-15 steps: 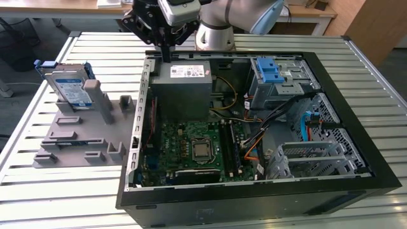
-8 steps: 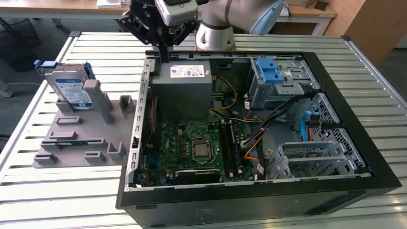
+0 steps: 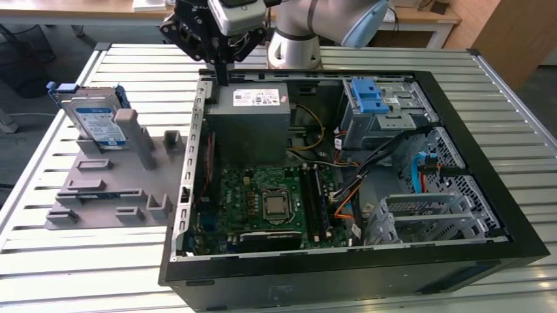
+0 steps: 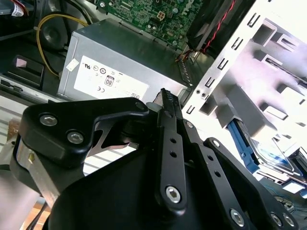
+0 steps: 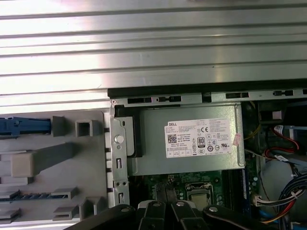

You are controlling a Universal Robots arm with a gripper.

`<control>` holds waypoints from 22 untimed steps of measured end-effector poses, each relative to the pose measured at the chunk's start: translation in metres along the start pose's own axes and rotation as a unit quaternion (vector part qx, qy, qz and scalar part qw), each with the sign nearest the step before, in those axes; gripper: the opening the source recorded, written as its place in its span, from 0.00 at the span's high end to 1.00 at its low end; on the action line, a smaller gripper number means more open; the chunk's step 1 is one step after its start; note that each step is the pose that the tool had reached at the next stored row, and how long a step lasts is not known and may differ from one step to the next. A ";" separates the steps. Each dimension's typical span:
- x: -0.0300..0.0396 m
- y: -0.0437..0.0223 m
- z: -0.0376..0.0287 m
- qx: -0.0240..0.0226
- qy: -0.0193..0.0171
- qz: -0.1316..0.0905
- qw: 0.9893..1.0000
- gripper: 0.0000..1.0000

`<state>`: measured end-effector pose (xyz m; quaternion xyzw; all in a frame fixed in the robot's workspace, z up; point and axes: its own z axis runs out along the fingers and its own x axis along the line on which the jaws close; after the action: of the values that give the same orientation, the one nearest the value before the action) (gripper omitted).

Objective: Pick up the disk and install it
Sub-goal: 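Reach for the disk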

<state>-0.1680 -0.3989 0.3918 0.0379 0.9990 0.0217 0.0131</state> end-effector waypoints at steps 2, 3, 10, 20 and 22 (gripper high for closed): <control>0.0010 -0.0001 0.0001 0.000 0.000 0.000 1.000 0.89; 0.0014 -0.0001 0.0001 0.000 0.000 0.000 1.000 0.89; 0.0048 -0.0004 0.0002 0.000 0.000 0.000 1.000 0.89; 0.0092 -0.0007 0.0005 0.000 0.000 0.000 1.000 0.89; 0.0101 -0.0008 0.0006 0.000 0.000 0.000 1.000 0.89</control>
<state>-0.1781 -0.3989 0.3910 0.0379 0.9990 0.0217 0.0131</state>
